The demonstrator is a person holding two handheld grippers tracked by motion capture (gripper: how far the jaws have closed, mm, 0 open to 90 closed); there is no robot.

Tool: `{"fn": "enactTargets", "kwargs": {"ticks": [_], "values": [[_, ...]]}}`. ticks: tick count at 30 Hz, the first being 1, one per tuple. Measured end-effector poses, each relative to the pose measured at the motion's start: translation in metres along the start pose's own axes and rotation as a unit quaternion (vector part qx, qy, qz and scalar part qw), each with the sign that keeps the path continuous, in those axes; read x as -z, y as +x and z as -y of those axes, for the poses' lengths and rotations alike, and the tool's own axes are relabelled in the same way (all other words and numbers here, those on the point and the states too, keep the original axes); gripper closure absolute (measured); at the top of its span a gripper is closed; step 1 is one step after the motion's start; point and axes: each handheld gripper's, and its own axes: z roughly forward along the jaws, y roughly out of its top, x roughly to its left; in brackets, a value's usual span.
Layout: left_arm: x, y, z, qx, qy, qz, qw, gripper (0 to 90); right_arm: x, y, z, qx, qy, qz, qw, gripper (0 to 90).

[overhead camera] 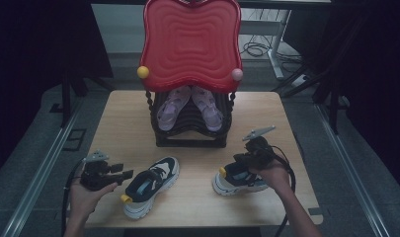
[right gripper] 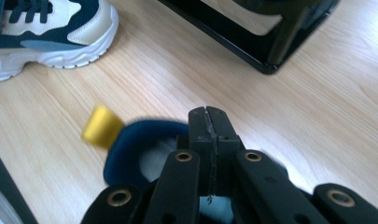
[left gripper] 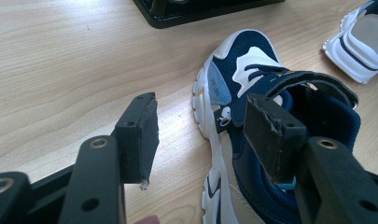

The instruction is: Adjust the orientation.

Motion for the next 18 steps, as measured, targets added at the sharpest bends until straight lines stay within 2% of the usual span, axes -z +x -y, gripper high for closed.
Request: {"fn": "enactTargets", "kwargs": {"ticks": [1,5,11,18], "values": [[0.0,0.0,0.0,-0.001,0.001,0.0,1.0,44.6,-0.007,0.0,-0.007,-0.002,0.006,-0.006,1.0,90.0],[0.001,0.001,0.0,0.0,-0.001,0.001,1.0,44.6,-0.02,0.001,-0.018,-0.003,0.021,-0.008,0.9997,90.0],[0.002,0.002,0.001,0.003,-0.003,0.001,1.0,44.7,-0.039,0.003,-0.024,-0.002,0.046,-0.009,0.9989,90.0],[0.002,0.003,0.001,0.004,-0.004,0.0,1.0,44.7,-0.046,0.007,-0.023,0.007,0.063,-0.012,0.9979,90.0]]}}
